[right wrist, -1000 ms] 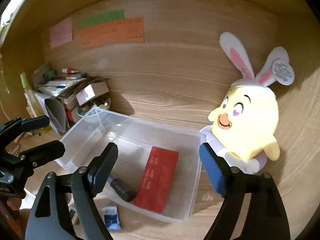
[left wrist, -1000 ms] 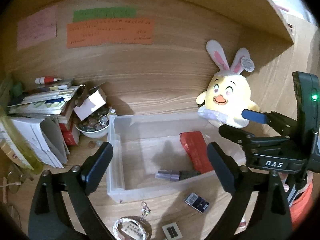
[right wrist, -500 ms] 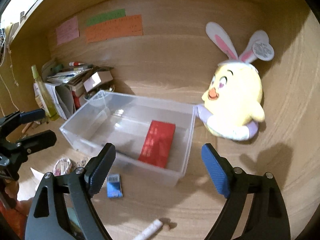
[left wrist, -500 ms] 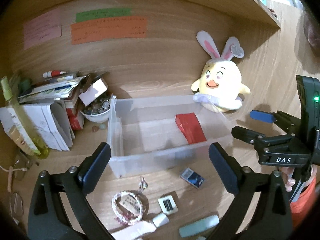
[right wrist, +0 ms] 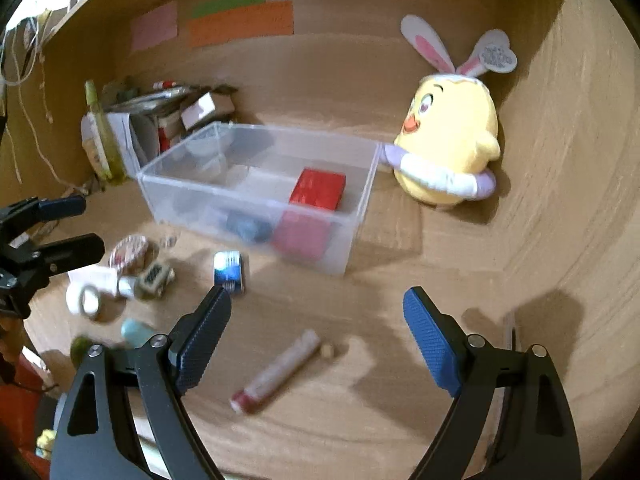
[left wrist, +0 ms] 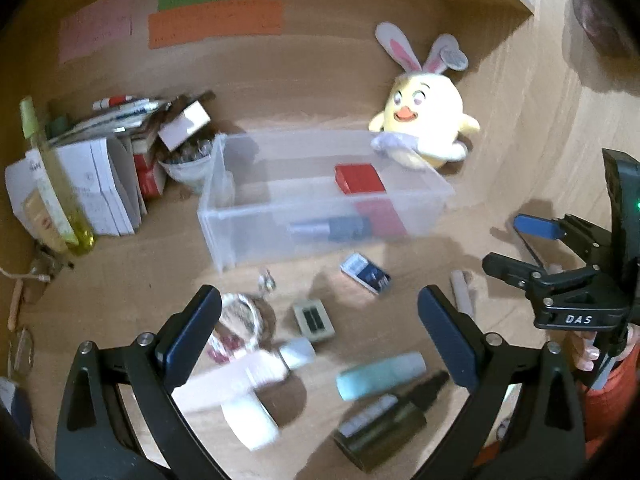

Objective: Organize objects
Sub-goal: 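Withdraw both tools from the bin toward the remaining tubes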

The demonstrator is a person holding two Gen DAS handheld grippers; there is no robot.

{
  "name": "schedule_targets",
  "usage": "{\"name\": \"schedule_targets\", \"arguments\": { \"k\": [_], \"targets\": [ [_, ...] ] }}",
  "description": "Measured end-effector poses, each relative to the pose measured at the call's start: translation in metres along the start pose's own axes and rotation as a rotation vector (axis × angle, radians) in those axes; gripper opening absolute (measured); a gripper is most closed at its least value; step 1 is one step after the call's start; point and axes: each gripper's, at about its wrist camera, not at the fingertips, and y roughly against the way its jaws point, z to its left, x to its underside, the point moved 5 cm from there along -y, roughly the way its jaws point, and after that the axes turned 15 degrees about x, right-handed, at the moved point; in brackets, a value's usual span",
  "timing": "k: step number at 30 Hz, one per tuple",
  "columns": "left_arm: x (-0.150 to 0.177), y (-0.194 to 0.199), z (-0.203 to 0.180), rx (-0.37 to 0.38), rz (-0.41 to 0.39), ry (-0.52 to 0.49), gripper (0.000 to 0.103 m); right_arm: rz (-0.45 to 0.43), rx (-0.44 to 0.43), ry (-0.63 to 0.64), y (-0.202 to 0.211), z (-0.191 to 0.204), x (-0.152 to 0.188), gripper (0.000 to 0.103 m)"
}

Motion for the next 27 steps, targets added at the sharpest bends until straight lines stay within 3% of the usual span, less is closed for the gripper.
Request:
{"name": "schedule_targets", "arguments": {
  "k": [8,17,19,21,27],
  "targets": [
    [0.033,0.005,-0.018,0.054,0.045,0.031,0.100,0.089,-0.038,-0.049,-0.012,-0.004,0.030,0.086],
    [0.056,0.000,-0.061,0.091,0.079,-0.047,0.100,0.140,-0.055,-0.110,-0.018,-0.019,0.041,0.086],
    [0.062,-0.003,-0.071,0.096,0.090,-0.071,0.095,0.153,-0.063,-0.113,-0.020,-0.018,0.042,0.086],
    [0.066,-0.006,-0.078,0.110,0.111,-0.086,0.081,0.169,-0.071,-0.107,-0.025,-0.015,0.043,0.085],
    [0.077,-0.008,-0.094,0.131,0.127,-0.130,0.080,0.201,-0.118,-0.075,-0.036,0.002,0.045,0.062]
  ]
}}
